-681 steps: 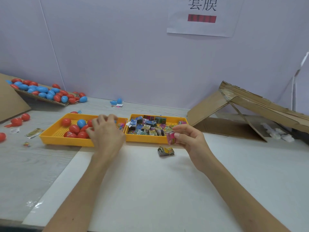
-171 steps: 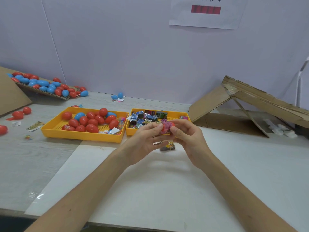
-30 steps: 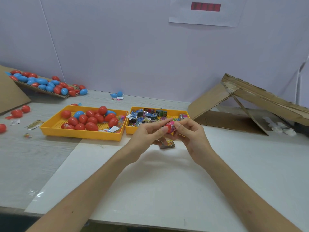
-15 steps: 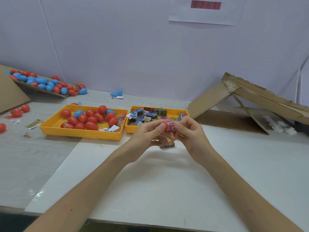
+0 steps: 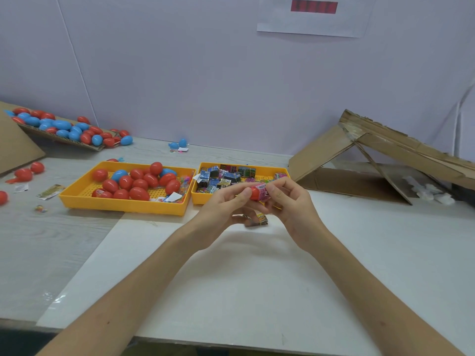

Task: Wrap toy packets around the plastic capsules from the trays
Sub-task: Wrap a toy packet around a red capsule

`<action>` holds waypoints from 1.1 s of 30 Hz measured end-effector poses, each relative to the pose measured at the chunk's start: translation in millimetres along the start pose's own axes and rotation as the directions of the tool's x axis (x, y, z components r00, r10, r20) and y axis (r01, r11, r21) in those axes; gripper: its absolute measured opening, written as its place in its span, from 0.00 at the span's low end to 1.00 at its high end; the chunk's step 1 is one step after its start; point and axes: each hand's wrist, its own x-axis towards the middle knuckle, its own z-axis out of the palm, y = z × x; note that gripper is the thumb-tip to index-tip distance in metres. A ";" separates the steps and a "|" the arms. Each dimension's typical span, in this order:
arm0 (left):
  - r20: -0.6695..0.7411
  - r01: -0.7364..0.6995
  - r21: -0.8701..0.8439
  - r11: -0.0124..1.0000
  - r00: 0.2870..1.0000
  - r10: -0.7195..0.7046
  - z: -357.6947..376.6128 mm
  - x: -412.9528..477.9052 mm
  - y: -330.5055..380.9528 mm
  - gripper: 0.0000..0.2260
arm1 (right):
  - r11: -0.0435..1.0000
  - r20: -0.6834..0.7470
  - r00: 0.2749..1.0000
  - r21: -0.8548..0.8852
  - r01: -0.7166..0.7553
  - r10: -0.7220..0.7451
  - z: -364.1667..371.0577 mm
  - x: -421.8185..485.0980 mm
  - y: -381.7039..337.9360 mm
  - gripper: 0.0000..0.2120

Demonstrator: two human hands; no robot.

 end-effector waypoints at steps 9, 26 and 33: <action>-0.051 -0.016 0.032 0.999 0.999 0.018 -1.2 1.0 -0.8 0.17 | 0.999 0.018 1.000 -0.036 -0.012 0.013 0.8 0.0 3.0 0.15; -0.056 -0.014 0.075 0.997 0.998 0.018 -0.6 0.7 -3.2 0.17 | 0.999 0.025 1.000 -0.035 -0.007 0.008 0.3 -1.9 5.3 0.22; -0.050 -0.002 0.060 0.998 0.999 0.005 0.6 0.7 -3.4 0.19 | 1.000 0.028 1.000 -0.001 -0.006 0.006 2.1 -2.3 6.5 0.18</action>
